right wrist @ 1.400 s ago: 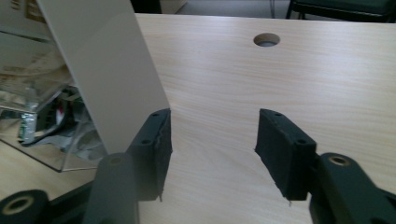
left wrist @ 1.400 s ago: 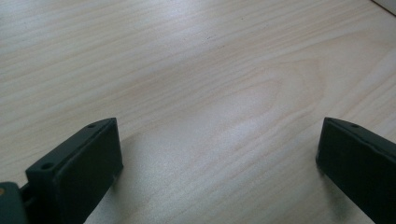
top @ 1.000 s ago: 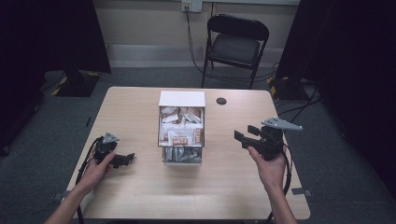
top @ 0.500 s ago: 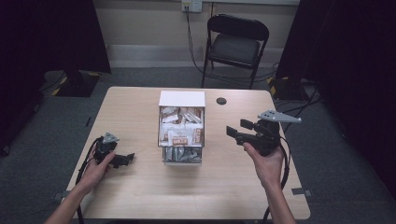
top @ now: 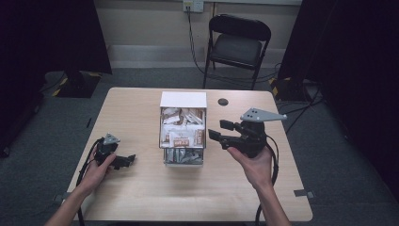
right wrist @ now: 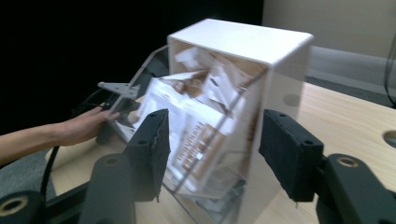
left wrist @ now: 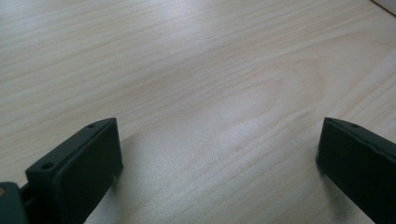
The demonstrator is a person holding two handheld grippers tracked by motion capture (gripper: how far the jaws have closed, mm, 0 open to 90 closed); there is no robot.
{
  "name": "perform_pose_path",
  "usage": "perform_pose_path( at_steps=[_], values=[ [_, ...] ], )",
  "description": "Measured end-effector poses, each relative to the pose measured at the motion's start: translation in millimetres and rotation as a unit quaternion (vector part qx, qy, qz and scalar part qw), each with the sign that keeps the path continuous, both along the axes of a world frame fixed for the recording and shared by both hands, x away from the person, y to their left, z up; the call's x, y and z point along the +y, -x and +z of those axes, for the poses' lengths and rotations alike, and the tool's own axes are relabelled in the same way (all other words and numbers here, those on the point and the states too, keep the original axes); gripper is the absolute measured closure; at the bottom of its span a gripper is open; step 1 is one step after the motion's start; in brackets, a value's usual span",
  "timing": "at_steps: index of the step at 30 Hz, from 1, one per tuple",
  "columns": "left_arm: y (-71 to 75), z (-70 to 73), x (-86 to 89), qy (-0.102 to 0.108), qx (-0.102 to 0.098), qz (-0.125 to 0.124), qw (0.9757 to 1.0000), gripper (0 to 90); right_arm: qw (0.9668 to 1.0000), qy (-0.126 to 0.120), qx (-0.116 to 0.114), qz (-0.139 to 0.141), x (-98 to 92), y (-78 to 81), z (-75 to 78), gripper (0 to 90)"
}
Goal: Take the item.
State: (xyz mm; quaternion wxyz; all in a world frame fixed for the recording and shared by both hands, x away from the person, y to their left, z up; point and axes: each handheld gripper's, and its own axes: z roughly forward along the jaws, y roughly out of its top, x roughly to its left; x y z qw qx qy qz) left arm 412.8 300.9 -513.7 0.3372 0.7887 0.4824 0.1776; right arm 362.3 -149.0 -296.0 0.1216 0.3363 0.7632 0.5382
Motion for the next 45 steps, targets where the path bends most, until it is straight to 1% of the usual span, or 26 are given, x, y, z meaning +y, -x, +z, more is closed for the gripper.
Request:
perform_pose_path(
  at_steps=[4,7,9,10,11,12,14,18,21,22,24,26,30,36,42,43,44,45],
  values=[
    [0.0,0.0,0.0,0.0,0.0,0.0,1.0,0.0,0.9998,0.003,-0.002,0.02,10.7,-0.2,2.4,46.6],
    [0.0,0.0,0.0,0.0,0.0,0.0,1.0,0.0,0.9997,0.008,-0.002,0.023,15.9,-2.4,2.9,47.5],
    [0.0,0.0,0.0,0.0,0.0,0.0,1.0,0.0,0.9995,0.008,-0.002,0.029,21.0,-4.5,3.2,49.4],
    [0.0,0.0,0.0,0.0,0.0,0.0,1.0,0.0,0.9992,0.014,-0.004,0.036,26.9,-5.7,3.3,50.7],
    [0.0,0.0,0.0,0.0,0.0,0.0,1.0,0.0,0.9992,0.014,-0.004,0.036,26.9,-5.7,3.3,50.7],
    [0.0,0.0,0.0,0.0,0.0,0.0,1.0,0.0,0.999,0.015,-0.003,0.042,32.8,-7.1,2.6,52.6],
    [0.0,0.0,0.0,0.0,0.0,0.0,1.0,0.0,0.9988,0.018,-0.004,0.045,35.7,-8.0,2.1,53.0],
    [0.0,0.0,0.0,0.0,0.0,0.0,1.0,0.0,0.9981,0.018,0.002,0.058,44.5,-14.0,-1.4,52.9],
    [0.0,0.0,0.0,0.0,0.0,0.0,1.0,0.0,0.9975,0.026,0.006,0.066,52.5,-19.0,-3.4,53.0],
    [0.0,0.0,0.0,0.0,0.0,0.0,1.0,0.0,0.9969,0.031,0.01,0.072,57.6,-22.5,-4.6,54.3],
    [0.0,0.0,0.0,0.0,0.0,0.0,1.0,0.0,0.9966,0.034,0.011,0.074,59.9,-24.3,-5.2,54.7],
    [0.0,0.0,0.0,0.0,0.0,0.0,1.0,0.0,0.9959,0.04,0.015,0.079,65.7,-29.3,-6.9,56.9],
    [0.0,0.0,0.0,0.0,0.0,0.0,1.0,0.0,0.9952,0.048,0.018,0.084,70.1,-33.1,-9.3,59.6],
    [0.0,0.0,0.0,0.0,0.0,0.0,1.0,0.0,0.9946,0.06,0.021,0.082,73.5,-35.3,-14.1,61.9],
    [0.0,0.0,0.0,0.0,0.0,0.0,1.0,0.0,0.9937,0.062,0.025,0.089,74.3,-33.2,-17.7,63.7],
    [0.0,0.0,0.0,0.0,0.0,0.0,1.0,0.0,0.9937,0.062,0.021,0.091,74.1,-32.7,-18.7,63.4],
    [0.0,0.0,0.0,0.0,0.0,0.0,1.0,0.0,0.9942,0.053,0.019,0.091,73.2,-32.1,-20.5,64.1],
    [0.0,0.0,0.0,0.0,0.0,0.0,1.0,0.0,0.9942,0.053,0.019,0.091,73.2,-32.1,-20.5,64.1]
  ],
)
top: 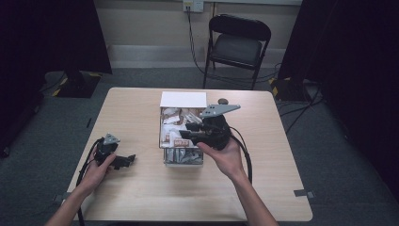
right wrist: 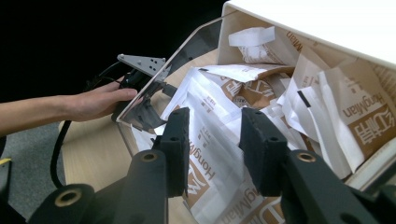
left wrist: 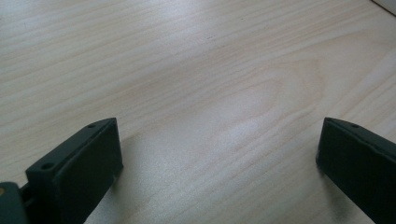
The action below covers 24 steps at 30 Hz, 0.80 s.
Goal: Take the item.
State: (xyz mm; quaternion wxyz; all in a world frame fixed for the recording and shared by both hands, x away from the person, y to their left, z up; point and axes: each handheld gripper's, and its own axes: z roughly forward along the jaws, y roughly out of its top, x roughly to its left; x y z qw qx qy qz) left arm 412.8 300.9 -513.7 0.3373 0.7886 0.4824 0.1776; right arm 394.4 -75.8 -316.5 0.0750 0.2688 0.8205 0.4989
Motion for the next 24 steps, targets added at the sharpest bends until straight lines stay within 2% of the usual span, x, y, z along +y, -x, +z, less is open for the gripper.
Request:
perform_pose_path(
  at_steps=[13,21,24],
  values=[
    [0.0,0.0,0.0,0.0,0.0,0.0,1.0,0.0,0.9992,0.009,0.022,0.031,1.6,2.8,-1.7,66.9],
    [0.0,0.0,0.0,0.0,0.0,0.0,1.0,0.0,0.9996,0.018,0.017,0.013,2.1,1.6,-2.1,71.8],
    [0.0,0.0,0.0,0.0,0.0,0.0,1.0,0.0,0.9995,0.016,0.019,0.018,2.9,-0.7,-3.0,74.6]
  ],
)
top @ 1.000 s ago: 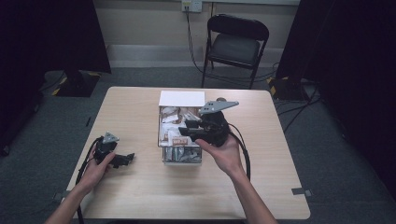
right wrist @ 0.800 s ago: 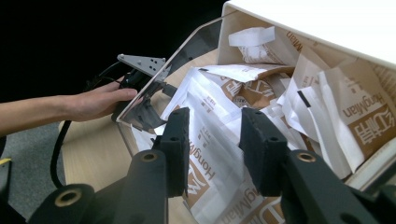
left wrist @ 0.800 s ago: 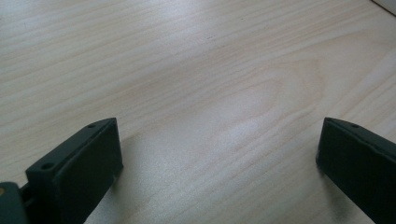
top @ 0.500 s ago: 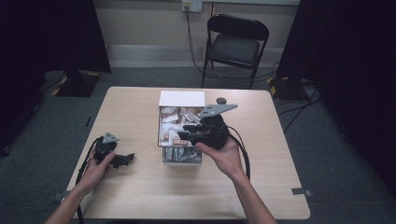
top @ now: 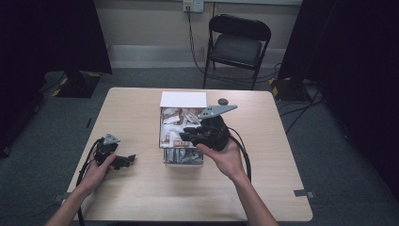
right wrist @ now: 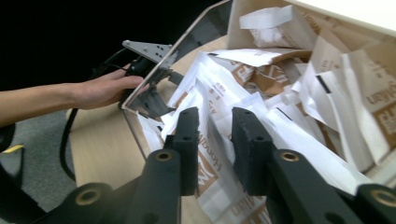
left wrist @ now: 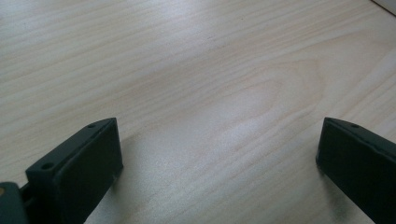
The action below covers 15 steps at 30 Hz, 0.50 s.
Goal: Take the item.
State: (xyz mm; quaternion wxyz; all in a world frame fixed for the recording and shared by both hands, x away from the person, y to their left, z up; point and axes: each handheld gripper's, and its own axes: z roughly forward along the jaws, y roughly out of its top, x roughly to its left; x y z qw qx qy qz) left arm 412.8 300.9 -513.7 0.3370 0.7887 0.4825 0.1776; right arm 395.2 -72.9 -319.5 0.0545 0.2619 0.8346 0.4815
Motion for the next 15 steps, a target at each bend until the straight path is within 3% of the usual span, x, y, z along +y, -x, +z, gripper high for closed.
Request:
perform_pose_path(
  at_steps=[3,7,12,15],
  values=[
    [0.0,0.0,0.0,0.0,0.0,0.0,1.0,0.0,1.0,0.001,0.004,0.005,0.7,-1.1,-1.4,84.2],
    [0.0,0.0,0.0,0.0,0.0,0.0,1.0,0.0,0.9999,-0.011,0.0,-0.001,-3.5,-0.3,0.9,88.7],
    [0.0,0.0,0.0,0.0,0.0,0.0,1.0,0.0,0.9998,-0.02,-0.008,-0.006,-7.2,1.5,3.3,89.1],
    [0.0,0.0,0.0,0.0,0.0,0.0,1.0,0.0,0.9997,-0.024,-0.005,0.003,-9.0,3.8,4.7,88.8]
  ],
)
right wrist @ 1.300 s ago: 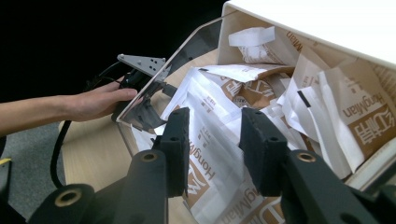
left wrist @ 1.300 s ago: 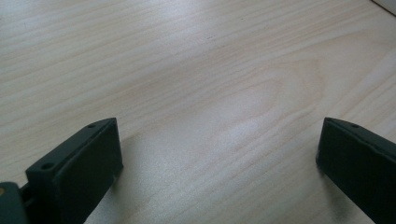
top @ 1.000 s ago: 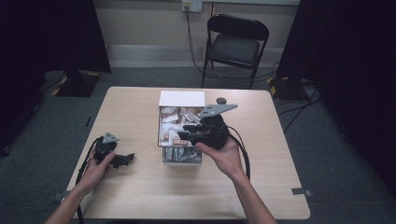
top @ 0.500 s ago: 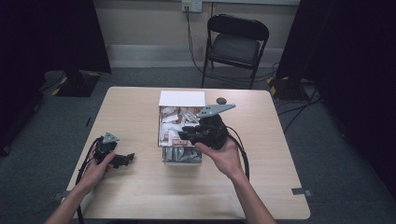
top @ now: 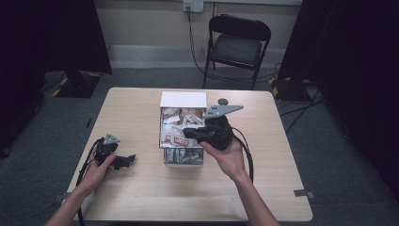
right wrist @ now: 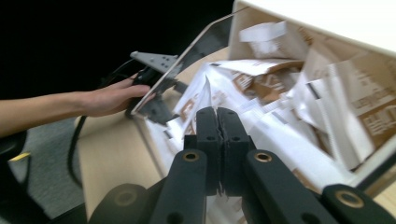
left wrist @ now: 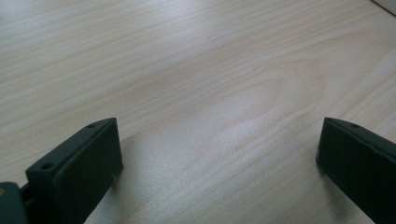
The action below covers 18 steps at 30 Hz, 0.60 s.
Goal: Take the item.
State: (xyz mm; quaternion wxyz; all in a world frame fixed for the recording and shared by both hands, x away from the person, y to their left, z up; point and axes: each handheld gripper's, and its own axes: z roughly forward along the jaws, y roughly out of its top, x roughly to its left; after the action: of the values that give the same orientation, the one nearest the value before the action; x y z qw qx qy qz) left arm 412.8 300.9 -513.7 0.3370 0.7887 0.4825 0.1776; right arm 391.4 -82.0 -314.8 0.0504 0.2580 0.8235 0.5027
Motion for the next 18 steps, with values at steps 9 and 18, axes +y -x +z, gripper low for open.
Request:
perform_pose_path(
  at_steps=[9,18],
  values=[
    [0.0,0.0,0.0,0.0,0.0,0.0,1.0,0.0,0.9995,0.009,0.014,0.027,4.3,0.5,-6.0,81.2],
    [0.0,0.0,0.0,0.0,0.0,0.0,1.0,0.0,0.9992,0.017,0.015,0.032,11.1,-1.7,-9.8,84.8]
  ],
)
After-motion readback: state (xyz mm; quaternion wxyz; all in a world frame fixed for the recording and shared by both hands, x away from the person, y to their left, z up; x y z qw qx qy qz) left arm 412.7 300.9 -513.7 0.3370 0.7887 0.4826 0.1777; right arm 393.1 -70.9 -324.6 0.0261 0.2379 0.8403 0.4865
